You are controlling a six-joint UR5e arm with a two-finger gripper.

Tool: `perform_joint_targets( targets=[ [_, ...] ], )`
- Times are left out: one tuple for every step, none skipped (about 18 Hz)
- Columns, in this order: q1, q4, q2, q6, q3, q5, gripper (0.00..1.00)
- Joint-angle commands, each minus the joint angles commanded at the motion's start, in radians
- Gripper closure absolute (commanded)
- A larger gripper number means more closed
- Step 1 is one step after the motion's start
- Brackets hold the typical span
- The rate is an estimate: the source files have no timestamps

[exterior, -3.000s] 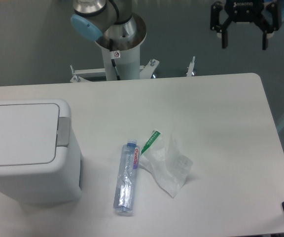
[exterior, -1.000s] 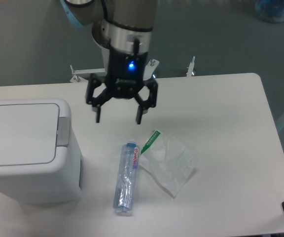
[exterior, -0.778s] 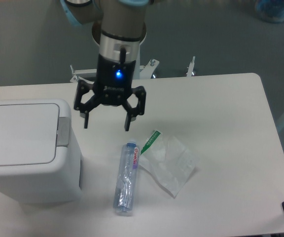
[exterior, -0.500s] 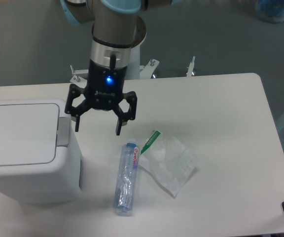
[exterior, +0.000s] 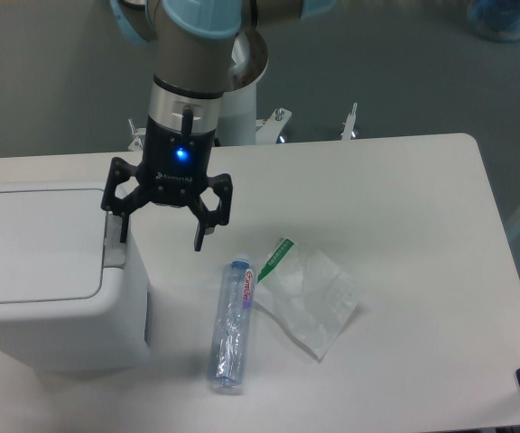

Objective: Open the trash can
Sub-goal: 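Lower the gripper finger onto the lid's hinge edge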

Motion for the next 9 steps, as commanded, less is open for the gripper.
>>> perform_joint_targets(
  targets=[
    [0.000,0.005,-0.002,0.000,-0.002,0.000,0.00],
    [-0.002,0.015,-0.003,0.000,-0.005,0.000,0.00],
    [-0.002,0.020,-0.003,0.000,-0.005,0.000,0.00],
    [-0.002,0.023,-0.006,0.000,-0.006,0.000,0.00],
    [-0.002,0.023,-0.008,0.000,-0.006,0.000,0.00],
    [-0.002,0.023,-0.009,0.000,-0.005,0.000,0.00],
    [-0.002,0.023,-0.009,0.000,-0.005,0.000,0.00],
    [-0.002,0.023,-0.011,0.000,-0.005,0.002,0.00],
    [-0.002,0.023,-0.014,0.000,-0.005,0.002,0.00]
  ],
)
